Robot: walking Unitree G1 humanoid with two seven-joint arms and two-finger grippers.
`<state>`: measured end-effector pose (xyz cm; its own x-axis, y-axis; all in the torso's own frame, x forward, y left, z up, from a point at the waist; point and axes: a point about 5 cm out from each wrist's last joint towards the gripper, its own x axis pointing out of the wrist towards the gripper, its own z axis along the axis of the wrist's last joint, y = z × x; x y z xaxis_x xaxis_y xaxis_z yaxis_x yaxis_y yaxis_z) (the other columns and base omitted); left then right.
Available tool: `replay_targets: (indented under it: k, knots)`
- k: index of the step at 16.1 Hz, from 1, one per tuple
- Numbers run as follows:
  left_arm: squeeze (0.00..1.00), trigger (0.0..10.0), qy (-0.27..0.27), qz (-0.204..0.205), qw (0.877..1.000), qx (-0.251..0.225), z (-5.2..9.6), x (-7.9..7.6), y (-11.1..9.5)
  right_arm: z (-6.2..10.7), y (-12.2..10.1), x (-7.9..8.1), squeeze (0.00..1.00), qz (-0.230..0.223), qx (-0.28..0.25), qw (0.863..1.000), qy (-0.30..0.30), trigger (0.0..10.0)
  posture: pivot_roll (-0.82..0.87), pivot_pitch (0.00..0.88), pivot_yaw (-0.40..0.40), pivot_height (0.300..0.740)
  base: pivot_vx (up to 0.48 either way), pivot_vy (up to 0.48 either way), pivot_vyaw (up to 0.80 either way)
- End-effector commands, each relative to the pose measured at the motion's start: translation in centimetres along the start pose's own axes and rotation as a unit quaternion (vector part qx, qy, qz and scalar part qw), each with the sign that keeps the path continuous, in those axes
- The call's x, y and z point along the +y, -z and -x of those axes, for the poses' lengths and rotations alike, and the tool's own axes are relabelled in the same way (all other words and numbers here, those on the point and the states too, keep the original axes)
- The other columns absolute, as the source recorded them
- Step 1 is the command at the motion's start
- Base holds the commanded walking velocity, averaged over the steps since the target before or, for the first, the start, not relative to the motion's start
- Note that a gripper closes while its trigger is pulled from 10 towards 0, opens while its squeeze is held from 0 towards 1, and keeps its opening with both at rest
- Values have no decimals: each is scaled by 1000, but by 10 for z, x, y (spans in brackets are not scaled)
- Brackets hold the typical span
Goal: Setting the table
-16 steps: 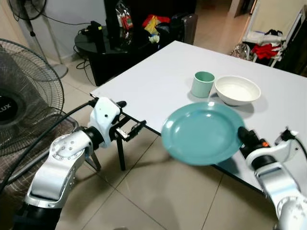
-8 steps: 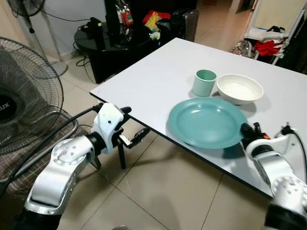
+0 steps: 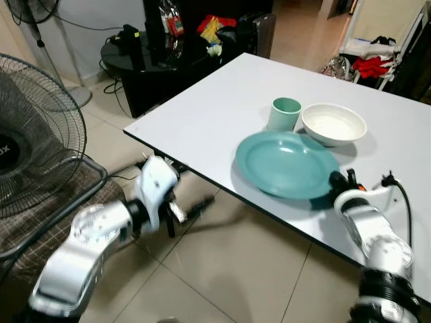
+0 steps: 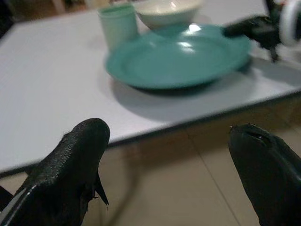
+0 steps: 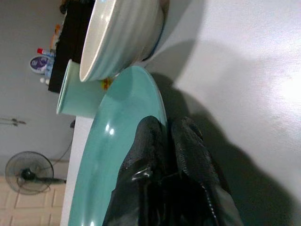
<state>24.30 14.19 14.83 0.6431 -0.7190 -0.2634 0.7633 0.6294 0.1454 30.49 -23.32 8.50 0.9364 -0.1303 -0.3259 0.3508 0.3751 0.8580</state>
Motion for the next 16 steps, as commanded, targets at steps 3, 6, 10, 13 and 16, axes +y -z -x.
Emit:
replay_targets:
  k: [3,6,10,13,16]
  knots:
    - [0,10000,2,-2,1000,-3,1,0,-5,-12,2,3,0,-1,-12,1000,2,10000,7,0,7,740,0,0,0]
    - [0,10000,1,-2,1000,-2,2,0,-5,-17,8,4,0,2,-7,1000,2,10000,12,0,3,740,0,0,0]
    - [0,10000,-1,-2,1000,0,4,-1,-5,-11,0,1,1000,14,-32,999,-12,10000,12,0,0,740,0,0,0]
    - [0,10000,-14,3,1000,-7,2,1,-6,11,-7,5,1000,56,-33,997,-50,10000,1,0,7,740,0,0,0]
    - [0,10000,-100,11,995,-29,-4,13,-9,45,-9,14,1000,128,-20,987,-93,10000,-9,0,2,740,0,0,0]
